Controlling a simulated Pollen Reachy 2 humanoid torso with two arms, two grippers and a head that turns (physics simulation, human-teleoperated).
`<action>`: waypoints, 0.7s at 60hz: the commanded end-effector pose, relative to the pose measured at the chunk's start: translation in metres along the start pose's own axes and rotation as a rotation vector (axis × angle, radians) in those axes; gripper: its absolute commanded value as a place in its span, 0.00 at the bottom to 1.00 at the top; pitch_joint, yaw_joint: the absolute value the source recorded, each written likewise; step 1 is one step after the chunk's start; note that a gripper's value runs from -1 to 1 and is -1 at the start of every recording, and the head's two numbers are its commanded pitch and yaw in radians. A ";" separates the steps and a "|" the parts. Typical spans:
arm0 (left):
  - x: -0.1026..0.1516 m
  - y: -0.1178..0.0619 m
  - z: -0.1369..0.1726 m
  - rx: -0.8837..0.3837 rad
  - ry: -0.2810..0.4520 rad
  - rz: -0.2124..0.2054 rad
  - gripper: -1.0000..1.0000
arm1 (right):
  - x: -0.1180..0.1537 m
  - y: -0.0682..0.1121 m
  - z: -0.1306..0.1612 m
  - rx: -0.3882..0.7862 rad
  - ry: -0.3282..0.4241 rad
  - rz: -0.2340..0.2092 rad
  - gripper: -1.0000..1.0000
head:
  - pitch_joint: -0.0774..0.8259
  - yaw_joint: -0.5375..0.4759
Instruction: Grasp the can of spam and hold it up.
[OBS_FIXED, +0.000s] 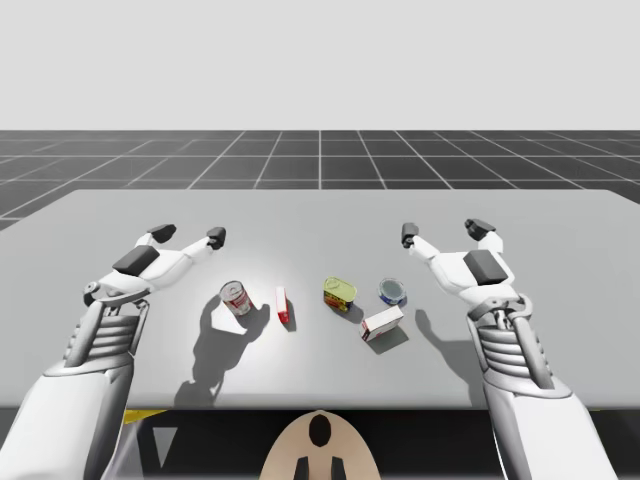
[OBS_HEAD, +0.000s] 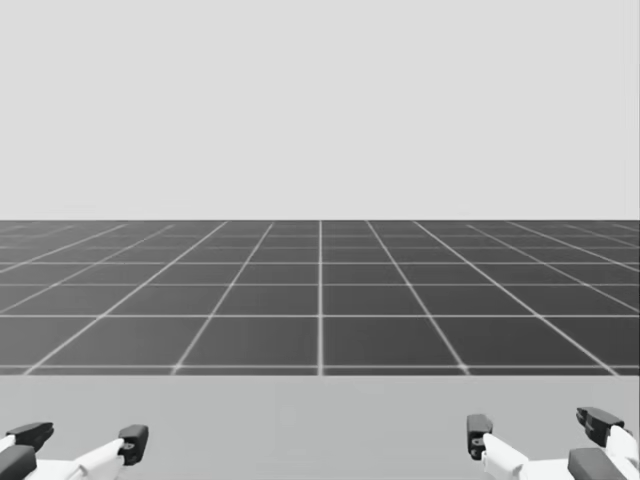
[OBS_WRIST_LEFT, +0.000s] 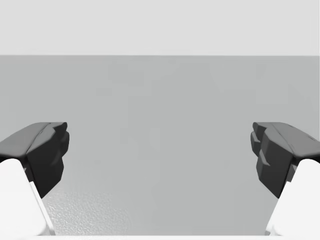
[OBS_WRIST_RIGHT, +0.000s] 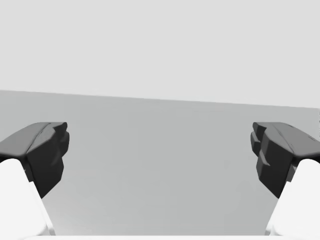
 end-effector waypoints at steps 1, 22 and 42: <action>0.000 0.000 0.000 0.002 -0.001 -0.003 0.00 | -0.001 0.000 0.001 -0.025 -0.007 -0.006 0.00 | 0.11 0.53; -0.001 0.000 0.000 0.008 -0.004 -0.013 0.00 | -0.002 -0.001 -0.004 -0.041 0.020 0.001 0.00 | 0.33 0.51; 0.000 -0.002 0.000 -0.001 -0.002 -0.013 0.00 | -0.006 0.001 -0.007 -0.071 0.011 0.008 0.00 | 0.63 0.50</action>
